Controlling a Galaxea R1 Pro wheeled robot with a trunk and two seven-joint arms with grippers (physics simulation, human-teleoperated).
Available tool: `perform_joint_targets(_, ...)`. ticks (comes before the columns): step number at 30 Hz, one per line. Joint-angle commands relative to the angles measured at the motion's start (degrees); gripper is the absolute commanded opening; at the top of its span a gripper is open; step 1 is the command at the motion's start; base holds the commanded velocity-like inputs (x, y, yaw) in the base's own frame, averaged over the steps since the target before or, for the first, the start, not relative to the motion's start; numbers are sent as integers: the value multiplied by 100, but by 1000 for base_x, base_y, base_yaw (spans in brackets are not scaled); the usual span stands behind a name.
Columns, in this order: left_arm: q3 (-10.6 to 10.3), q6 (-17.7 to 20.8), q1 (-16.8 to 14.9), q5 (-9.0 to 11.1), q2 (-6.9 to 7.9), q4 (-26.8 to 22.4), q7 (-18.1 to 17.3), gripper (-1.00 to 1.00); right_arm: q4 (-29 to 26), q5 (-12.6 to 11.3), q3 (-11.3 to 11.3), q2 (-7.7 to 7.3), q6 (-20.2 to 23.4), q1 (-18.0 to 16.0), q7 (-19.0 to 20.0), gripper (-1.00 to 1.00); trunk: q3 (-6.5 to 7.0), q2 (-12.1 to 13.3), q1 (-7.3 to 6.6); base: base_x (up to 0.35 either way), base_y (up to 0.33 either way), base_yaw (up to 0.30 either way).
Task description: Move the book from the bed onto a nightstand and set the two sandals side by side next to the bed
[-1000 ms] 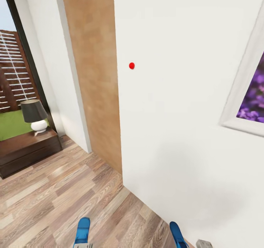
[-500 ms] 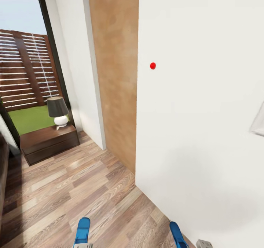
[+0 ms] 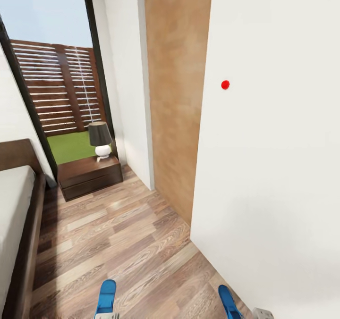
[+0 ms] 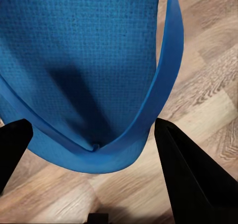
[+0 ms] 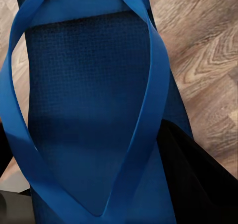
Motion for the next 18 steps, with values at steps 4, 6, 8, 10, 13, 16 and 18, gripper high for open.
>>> perform_joint_targets(4, -46, -22, -8, 60, 2, 8, -18, -100, -4, -70, 37, -5, 44, -2, 14, -100, -6, -4, 0, 0, 0, 288)
perform_joint_targets(6, -46, -22, -8, 60, 0, 8, -19, -100, -4, -68, 37, -4, 42, -2, 14, -100, -6, -4, 0, 0, 0, 288)
perform_joint_targets(8, -46, -22, -7, 60, -1, 8, -19, -100, -4, -70, 37, -6, 41, -2, 14, -100, -6, -4, 0, 0, 0, 262)
perform_joint_targets(10, -46, -21, -9, 60, -1, 8, -19, -100, -4, -70, 37, -7, 44, -2, 15, -100, -6, -4, 0, 0, 0, 142)
perform_joint_targets(13, -46, -22, -8, 60, -1, 8, -19, -100, -4, -71, 37, -7, 43, -2, 18, -100, -6, -4, 0, 0, 0, 48)
perform_joint_targets(16, -46, -18, -5, 60, 0, 8, -19, -100, -4, -71, 37, -6, 44, -2, 17, -100, -6, -4, 0, 47, 0, 13)
perform_joint_targets(18, -46, -15, -8, 60, 1, 8, -16, -100, -4, -70, 37, -4, 43, -2, 15, -100, -6, -4, 0, 149, 0, 4)
